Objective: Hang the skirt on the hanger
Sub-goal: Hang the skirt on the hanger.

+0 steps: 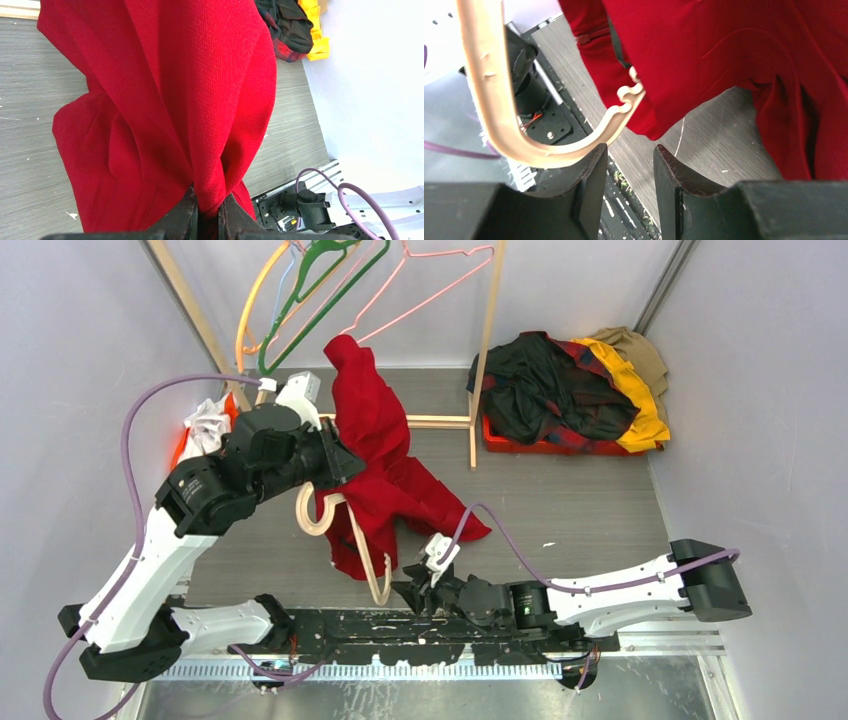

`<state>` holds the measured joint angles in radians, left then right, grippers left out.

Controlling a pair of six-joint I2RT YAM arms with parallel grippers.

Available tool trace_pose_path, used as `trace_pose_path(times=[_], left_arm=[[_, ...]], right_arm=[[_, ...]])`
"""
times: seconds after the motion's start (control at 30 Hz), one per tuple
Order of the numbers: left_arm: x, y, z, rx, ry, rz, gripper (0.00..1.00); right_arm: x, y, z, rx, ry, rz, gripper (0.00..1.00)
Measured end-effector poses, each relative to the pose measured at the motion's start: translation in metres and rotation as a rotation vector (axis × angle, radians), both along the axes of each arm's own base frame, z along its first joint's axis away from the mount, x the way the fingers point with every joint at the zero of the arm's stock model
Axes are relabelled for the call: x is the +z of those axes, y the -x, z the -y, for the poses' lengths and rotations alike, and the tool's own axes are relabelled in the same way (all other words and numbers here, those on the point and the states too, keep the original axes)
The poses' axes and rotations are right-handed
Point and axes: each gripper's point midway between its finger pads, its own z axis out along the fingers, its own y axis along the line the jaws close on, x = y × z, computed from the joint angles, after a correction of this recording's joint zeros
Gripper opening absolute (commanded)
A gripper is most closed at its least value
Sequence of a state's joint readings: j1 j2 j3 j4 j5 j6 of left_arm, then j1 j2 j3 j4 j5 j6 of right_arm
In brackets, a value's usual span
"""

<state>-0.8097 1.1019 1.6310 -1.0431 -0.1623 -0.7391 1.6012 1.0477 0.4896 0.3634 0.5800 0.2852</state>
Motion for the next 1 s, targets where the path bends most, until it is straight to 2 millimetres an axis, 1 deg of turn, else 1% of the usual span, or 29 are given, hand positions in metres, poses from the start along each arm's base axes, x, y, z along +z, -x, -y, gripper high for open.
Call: trace_pose_path(times=[0.1, 0.27, 0.33, 0.47, 0.63, 0.73, 0.77, 0.83, 0.87, 1.0], left_arm=[[0.002, 0.001, 0.001, -0.009, 0.007, 0.001, 0.00], [0.008, 0.004, 0.004, -0.024, 0.027, 0.004, 0.00], [0.010, 0.005, 0.005, -0.030, 0.037, 0.005, 0.00], [0.012, 0.006, 0.007, -0.041, 0.052, 0.005, 0.00], [0.016, 0.008, 0.008, -0.051, 0.067, 0.008, 0.00], [0.018, 0.010, 0.007, -0.056, 0.075, 0.012, 0.00], [0.019, 0.011, 0.007, -0.056, 0.078, 0.014, 0.00], [0.021, 0.012, 0.006, -0.056, 0.085, 0.021, 0.00], [0.022, 0.012, 0.005, -0.056, 0.089, 0.025, 0.00], [0.027, 0.011, 0.007, -0.054, 0.119, 0.050, 0.00]], right_arm=[[0.000, -0.008, -0.001, -0.047, -0.006, 0.018, 0.45], [-0.012, -0.019, -0.002, -0.108, 0.036, 0.056, 0.45], [-0.012, -0.021, -0.001, -0.125, 0.039, 0.066, 0.45], [-0.008, -0.025, -0.003, -0.148, 0.022, 0.080, 0.46], [0.004, -0.029, -0.007, -0.165, -0.015, 0.099, 0.46], [0.011, -0.035, -0.011, -0.193, -0.027, 0.107, 0.39], [0.014, -0.037, -0.013, -0.201, -0.031, 0.108, 0.34], [0.016, -0.043, -0.016, -0.218, -0.036, 0.104, 0.18], [0.016, -0.045, -0.018, -0.223, -0.036, 0.103, 0.13], [0.014, -0.049, -0.021, -0.232, -0.032, 0.100, 0.02]])
